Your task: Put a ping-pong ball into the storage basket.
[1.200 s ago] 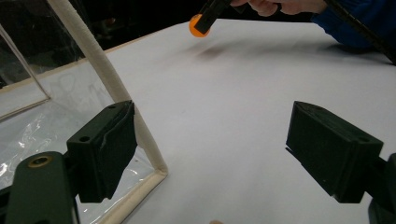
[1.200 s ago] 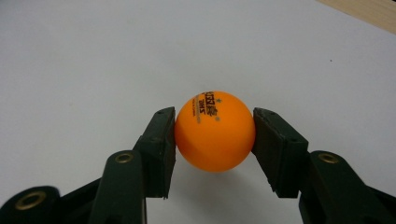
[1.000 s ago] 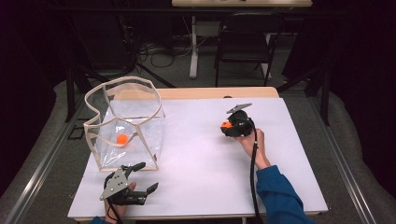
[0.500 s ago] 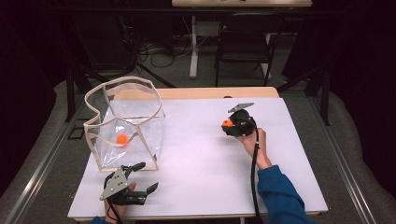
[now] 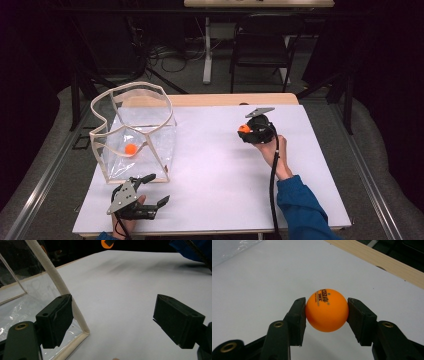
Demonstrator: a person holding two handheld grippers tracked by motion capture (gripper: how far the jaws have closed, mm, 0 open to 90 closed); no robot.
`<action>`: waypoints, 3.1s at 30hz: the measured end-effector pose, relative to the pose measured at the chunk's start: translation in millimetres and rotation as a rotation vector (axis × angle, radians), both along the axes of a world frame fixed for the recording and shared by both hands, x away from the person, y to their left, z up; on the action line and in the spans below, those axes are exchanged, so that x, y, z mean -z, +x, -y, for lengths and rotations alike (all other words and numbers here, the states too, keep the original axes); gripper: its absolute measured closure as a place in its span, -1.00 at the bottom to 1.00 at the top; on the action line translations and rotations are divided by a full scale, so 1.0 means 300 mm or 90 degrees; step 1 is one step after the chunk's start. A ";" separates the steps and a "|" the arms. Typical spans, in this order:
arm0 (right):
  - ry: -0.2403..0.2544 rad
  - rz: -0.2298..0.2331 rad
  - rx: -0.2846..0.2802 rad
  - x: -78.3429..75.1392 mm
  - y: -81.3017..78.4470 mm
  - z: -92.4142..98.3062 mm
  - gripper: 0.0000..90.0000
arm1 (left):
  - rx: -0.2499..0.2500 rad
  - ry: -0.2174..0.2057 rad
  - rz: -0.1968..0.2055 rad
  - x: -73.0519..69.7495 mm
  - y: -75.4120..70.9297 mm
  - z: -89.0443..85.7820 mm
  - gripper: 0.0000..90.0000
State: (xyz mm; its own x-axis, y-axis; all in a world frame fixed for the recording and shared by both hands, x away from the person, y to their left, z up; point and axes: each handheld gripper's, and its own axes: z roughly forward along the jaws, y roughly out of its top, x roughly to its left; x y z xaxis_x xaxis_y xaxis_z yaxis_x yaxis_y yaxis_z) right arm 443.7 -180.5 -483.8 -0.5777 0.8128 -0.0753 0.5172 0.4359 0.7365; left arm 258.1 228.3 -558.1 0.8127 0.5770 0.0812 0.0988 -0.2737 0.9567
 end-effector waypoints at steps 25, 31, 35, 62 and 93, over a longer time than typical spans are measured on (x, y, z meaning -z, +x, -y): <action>0.027 0.040 -0.013 -0.094 -0.032 0.007 0.12 | 0.001 0.001 0.001 -0.001 -0.002 0.002 -0.64; 0.031 0.048 -0.020 -0.116 -0.041 0.001 0.12 | -0.001 0.000 0.000 0.000 -0.001 0.000 -0.64; 0.033 0.049 -0.020 -0.127 -0.045 -0.004 0.12 | -0.004 0.004 0.001 -0.001 -0.002 0.001 -0.64; 0.050 0.084 -0.042 -0.202 -0.070 -0.039 0.12 | 0.006 0.001 -0.002 0.000 0.002 0.004 -0.64; 0.051 0.105 -0.071 -0.283 -0.078 -0.091 0.12 | 0.009 0.000 -0.005 0.002 0.003 0.006 -0.64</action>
